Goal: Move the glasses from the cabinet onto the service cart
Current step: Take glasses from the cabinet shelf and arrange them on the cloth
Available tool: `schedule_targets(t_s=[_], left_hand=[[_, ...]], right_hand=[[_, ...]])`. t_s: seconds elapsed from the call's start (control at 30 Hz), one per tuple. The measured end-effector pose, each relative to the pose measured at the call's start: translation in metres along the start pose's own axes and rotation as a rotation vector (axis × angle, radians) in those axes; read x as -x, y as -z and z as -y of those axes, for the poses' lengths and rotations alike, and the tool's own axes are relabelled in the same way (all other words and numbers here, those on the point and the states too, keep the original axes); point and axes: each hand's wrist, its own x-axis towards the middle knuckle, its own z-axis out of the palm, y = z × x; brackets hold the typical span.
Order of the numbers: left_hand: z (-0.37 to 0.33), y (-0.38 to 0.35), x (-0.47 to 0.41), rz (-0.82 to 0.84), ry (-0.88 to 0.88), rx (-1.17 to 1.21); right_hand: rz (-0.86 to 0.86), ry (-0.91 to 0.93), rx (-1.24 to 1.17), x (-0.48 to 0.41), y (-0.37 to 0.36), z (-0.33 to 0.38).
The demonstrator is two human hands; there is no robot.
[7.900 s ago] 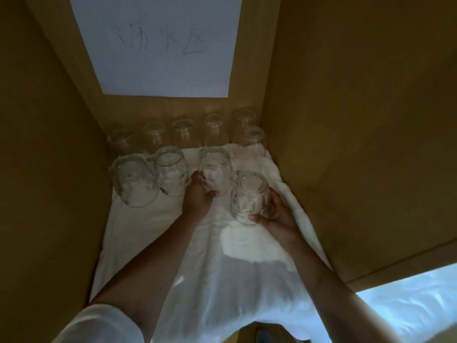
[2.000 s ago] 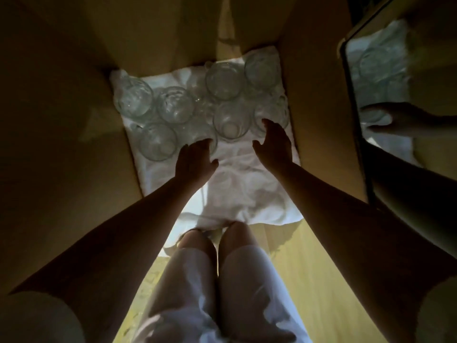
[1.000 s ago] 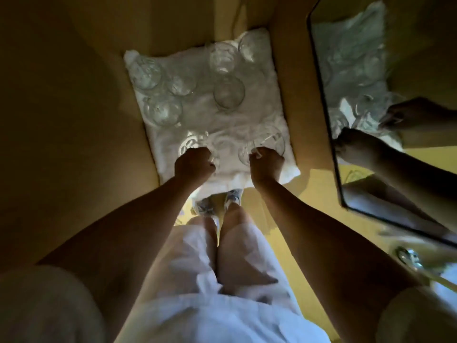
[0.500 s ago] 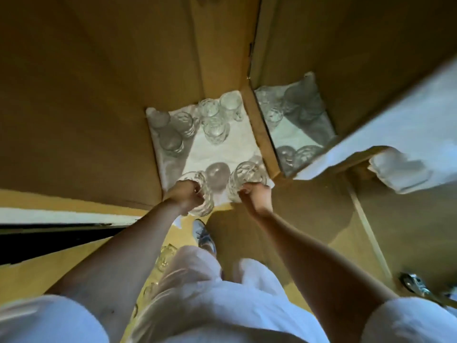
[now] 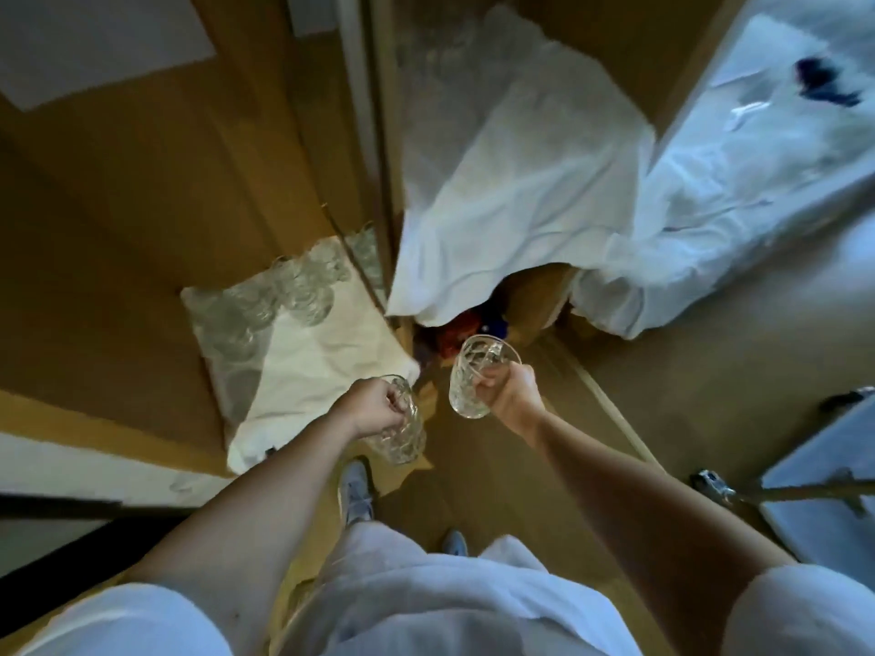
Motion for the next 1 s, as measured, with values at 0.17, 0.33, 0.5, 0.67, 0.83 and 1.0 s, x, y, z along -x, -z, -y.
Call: schedule_targets(t_s=[0.17,0.33,0.5,0.67,0.83,1.0], left_hand=[[-0.098,0.017,-0.008,-0.029,-0.210,-0.005],[-0.184,0.061,-0.023,-0.148,-0.412,-0.010],[-0.248,0.117,-0.048,-0.239,-0.579,0.107],[-0.280,0.161,-0.107,-0.393,-0.564,0.191],[-0.285,0.172,-0.157,-0.563,-0.463,0.125],[-0.304,0.188,-0.198,-0.581,-0.398,0.185]], right_hand=[[-0.183,0.186,0.339,0.004,0.066,0.042],[-0.430,0.408,0.575,0.003,0.112,0.117],[-0.535,0.541,0.513,-0.010,0.142,0.194],[-0.610,0.584,0.509,-0.047,0.157,0.255],[-0.575,0.595,0.539,-0.086,0.159,0.292],[-0.409,0.671,0.584,-0.151,0.169,0.311]])
